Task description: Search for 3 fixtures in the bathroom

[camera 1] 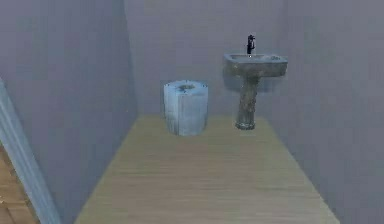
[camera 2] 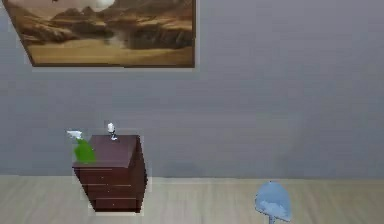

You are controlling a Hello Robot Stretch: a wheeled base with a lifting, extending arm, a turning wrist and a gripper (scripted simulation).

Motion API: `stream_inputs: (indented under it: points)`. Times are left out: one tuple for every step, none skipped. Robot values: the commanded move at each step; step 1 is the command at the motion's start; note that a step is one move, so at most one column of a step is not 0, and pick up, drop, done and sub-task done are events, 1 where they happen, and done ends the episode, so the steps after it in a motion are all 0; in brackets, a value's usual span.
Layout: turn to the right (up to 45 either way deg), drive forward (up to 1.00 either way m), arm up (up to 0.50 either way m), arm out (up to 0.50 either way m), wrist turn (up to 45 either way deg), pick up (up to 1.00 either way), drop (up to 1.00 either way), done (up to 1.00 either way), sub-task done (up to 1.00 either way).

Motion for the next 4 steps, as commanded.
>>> stream_inputs:
  points:
    - [0.0, 1.0, 0.0, 0.0, 0.0, 0.0, 0.0, 0.0, 0.0]
    - [-6.0, 0.0, 0.0, 0.0, 0.0, 0.0, 0.0, 0.0, 0.0]
    - [0.0, 0.75, 0.0, 0.0, 0.0, 0.0, 0.0, 0.0, 0.0]
    - [45.0, 0.0, 0.0, 0.0, 0.0, 0.0, 0.0, 0.0, 0.0]
